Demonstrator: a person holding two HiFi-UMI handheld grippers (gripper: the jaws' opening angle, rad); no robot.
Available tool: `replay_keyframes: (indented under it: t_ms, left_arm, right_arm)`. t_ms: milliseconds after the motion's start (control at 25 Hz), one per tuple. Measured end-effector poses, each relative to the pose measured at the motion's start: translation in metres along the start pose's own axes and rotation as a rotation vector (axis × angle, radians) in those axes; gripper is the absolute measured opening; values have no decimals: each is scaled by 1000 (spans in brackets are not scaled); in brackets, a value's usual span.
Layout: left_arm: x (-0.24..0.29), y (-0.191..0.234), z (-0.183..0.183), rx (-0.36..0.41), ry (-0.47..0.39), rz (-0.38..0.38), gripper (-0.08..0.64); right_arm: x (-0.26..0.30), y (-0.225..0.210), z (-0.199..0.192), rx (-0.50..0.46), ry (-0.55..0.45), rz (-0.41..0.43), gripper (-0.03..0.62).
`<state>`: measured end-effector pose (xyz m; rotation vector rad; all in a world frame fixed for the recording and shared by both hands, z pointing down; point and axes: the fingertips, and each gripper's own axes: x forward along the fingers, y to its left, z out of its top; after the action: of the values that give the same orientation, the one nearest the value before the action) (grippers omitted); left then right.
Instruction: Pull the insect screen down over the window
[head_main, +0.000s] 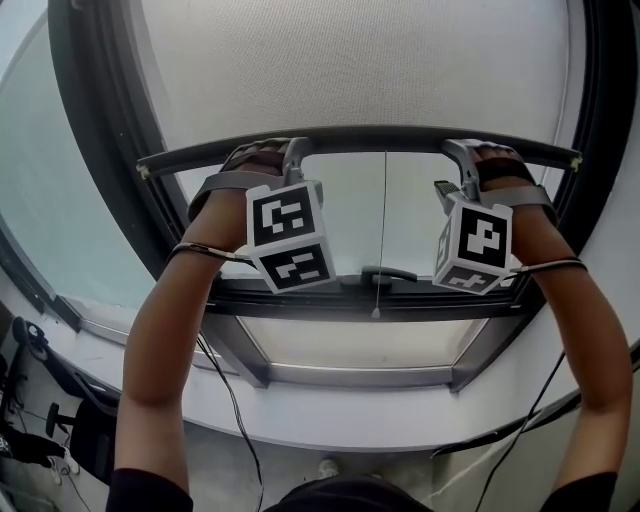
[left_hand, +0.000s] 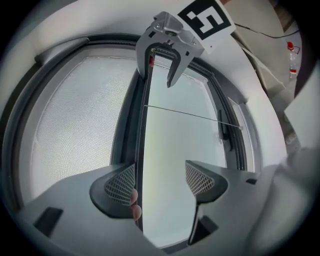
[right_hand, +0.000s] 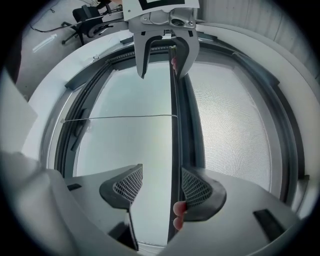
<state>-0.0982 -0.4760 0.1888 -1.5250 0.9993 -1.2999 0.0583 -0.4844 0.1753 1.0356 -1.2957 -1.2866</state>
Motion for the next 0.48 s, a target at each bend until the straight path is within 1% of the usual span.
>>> replay_keyframes:
  t_ms: [80,200,320,400,480]
  left_arm:
    - [4,-4,0,-3,-1,8,319]
    - [8,-16,0,-20,-14,-26,319]
    - [13,-33,-1,-7,-4,-41,319]
    - [17,-53,-2,2,9,-56,319]
    - [25,-80,-5,17,23,-50,319]
  right_arm:
    - [2,5,0,1,1,-5,246]
    - [4,17,0,10,1,11,247]
    - [4,35,1,19,-3,39,246]
    - [3,56,3,30,-6,68,245]
    - [4,85,6,38,-7,62,245]
